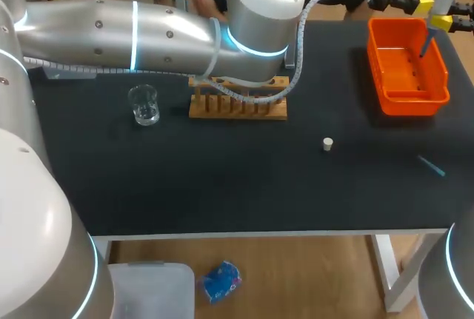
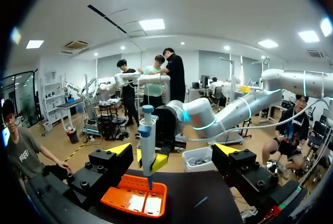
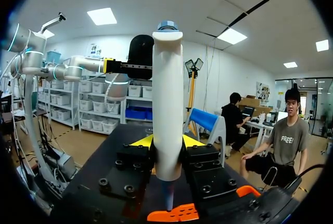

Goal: Invert the test tube, pick up the pipette, mount the tip to pipette, aspirate from beaker and dispense into the tube, eject the tip, return the pipette, and cap with the stopper.

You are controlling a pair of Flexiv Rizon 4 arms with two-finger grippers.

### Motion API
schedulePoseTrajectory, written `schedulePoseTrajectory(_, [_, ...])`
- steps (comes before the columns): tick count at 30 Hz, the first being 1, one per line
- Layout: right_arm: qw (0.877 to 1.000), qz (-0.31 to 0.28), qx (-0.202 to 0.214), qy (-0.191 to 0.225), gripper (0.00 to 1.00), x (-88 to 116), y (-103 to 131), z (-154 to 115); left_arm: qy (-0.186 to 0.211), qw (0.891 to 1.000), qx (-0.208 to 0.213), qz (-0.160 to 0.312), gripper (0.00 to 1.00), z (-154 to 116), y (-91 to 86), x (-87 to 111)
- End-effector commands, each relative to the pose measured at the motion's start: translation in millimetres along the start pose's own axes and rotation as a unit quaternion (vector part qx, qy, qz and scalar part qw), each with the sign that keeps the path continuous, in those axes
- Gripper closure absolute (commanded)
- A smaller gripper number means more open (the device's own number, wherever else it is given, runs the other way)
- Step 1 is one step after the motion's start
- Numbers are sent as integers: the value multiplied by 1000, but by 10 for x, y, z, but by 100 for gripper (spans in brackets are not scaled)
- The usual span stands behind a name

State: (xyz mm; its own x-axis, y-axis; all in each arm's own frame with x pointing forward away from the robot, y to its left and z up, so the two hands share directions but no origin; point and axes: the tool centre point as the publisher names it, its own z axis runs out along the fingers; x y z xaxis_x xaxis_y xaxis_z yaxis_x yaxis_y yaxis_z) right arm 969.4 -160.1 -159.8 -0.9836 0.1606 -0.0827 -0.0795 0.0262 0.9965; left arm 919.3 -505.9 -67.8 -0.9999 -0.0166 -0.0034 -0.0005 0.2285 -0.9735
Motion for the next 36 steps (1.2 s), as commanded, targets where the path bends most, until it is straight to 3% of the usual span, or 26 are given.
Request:
schedulePoseTrajectory(1, [1000, 0, 2, 0, 100, 2, 11, -2, 10, 1000, -1, 9, 0, -15, 26, -16])
schedulePoseTrajectory(18, [1000, 0, 2, 0, 100, 2, 11, -2, -7, 999, -6, 31, 0, -605, 419, 227])
schedulePoseTrajectory(36, [1000, 0, 2, 0, 100, 2, 11, -2, -5, 999, 17, 33, 0, -855, 880, 323])
